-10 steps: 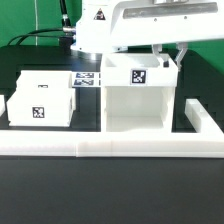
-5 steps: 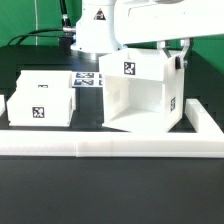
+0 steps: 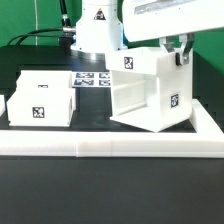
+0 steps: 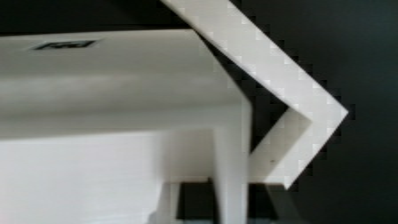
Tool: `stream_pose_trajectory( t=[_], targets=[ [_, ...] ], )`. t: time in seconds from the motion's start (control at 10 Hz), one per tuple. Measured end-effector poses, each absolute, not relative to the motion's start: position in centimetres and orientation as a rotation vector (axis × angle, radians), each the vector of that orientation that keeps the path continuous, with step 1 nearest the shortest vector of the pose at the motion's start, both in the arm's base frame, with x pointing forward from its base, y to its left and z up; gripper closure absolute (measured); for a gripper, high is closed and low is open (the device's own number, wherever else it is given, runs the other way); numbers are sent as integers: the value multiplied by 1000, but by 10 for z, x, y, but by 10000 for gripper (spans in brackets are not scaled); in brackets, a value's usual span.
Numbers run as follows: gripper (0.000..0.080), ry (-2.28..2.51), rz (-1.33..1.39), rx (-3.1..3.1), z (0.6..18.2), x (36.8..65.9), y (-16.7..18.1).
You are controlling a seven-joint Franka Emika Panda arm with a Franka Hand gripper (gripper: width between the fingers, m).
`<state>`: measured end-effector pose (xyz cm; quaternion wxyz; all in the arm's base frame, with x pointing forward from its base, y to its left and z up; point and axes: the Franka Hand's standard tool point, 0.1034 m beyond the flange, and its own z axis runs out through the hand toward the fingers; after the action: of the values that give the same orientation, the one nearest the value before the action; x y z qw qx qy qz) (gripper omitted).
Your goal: Assemble drawer
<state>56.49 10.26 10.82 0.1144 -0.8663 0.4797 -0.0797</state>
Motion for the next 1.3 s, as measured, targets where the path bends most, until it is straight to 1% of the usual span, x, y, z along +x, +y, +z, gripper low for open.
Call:
stream_pose_trajectory(
  t=[0.1,1.1,1.3],
  targets=[
    [755,1496,-249,-2469,106,568,102],
    [745,1498,-253,-2466,106,568,102],
    [745,1542,-253,-2424,109,570,103]
  ],
)
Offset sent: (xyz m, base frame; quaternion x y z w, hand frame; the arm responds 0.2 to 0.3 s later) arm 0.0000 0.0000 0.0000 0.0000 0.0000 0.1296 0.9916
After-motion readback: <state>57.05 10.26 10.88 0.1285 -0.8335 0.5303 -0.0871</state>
